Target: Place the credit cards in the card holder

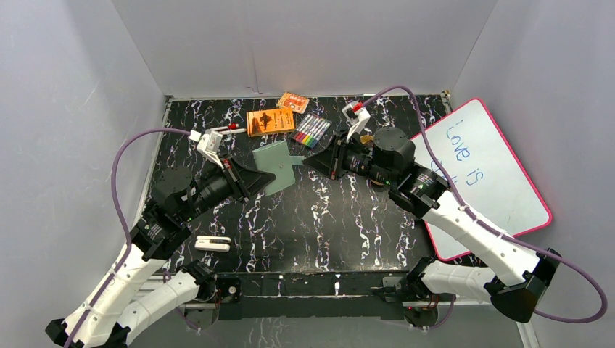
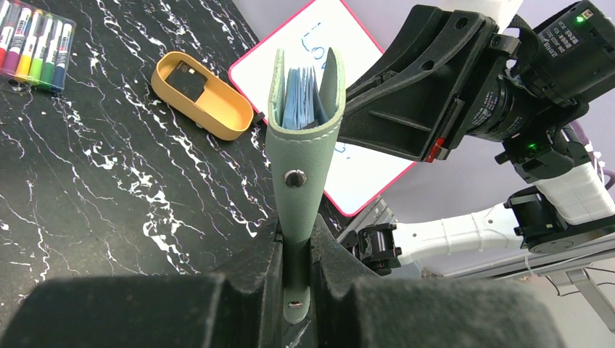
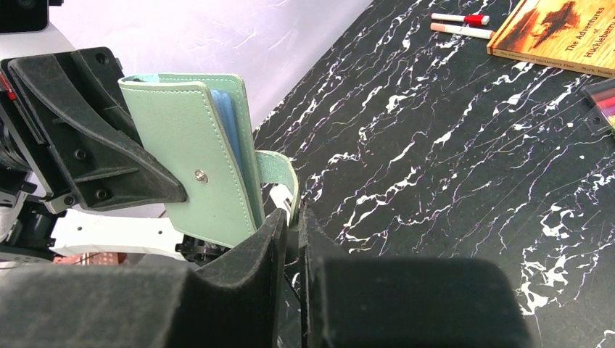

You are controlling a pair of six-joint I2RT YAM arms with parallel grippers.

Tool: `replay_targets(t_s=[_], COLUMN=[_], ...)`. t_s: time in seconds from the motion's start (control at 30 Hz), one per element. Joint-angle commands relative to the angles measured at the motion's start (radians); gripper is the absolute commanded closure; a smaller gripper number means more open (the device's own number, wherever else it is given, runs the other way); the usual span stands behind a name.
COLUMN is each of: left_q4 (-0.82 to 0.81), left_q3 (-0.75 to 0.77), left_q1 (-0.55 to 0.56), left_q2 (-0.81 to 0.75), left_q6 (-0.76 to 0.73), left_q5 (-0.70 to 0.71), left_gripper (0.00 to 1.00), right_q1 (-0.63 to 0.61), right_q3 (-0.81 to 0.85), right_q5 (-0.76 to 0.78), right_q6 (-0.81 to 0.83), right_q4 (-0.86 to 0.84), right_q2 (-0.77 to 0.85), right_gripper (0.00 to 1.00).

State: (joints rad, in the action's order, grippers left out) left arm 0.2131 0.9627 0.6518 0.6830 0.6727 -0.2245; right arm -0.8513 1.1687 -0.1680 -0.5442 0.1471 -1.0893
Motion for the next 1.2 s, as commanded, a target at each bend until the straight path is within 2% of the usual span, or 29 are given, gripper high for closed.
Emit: replay_targets(t_s=[0.0,0.3,0.63,0.87,1.17], left_q4=[-0.04,-0.044,-0.052,-0.061,-0.07], left_q3=[0.008,0.007,0.006,0.033,0.067], left_q1=[0.0,0.0,0.0,0.0,0.0], left_q2=[-0.02,-0.023,-0.011,0.076,0.153], left_q6=[-0.009,-0.007,-0.02,-0.083,-0.107], left_q5=[-0.009,-0.014,0.002,0.025,0.067], left_gripper=[1.0,1.0,1.0,1.0,1.0], right_q1=[0.0,-0.001,-0.002,-0.002,-0.001], right_q3=[0.028,0.022,0.051,0.115,0.112], right_q5=[-0.015,-0.033,-0.092,-0.055,-0.048], right_q6=[0.006,0.012,0.056,0.096,0.107], right_q4=[-0.076,-0.095,-0.094,-0.006,-0.006], right_q2=[0.012,0.02,0.022,-0.003,-0.018], right_gripper=[0.83,1.0,1.0,1.0,1.0])
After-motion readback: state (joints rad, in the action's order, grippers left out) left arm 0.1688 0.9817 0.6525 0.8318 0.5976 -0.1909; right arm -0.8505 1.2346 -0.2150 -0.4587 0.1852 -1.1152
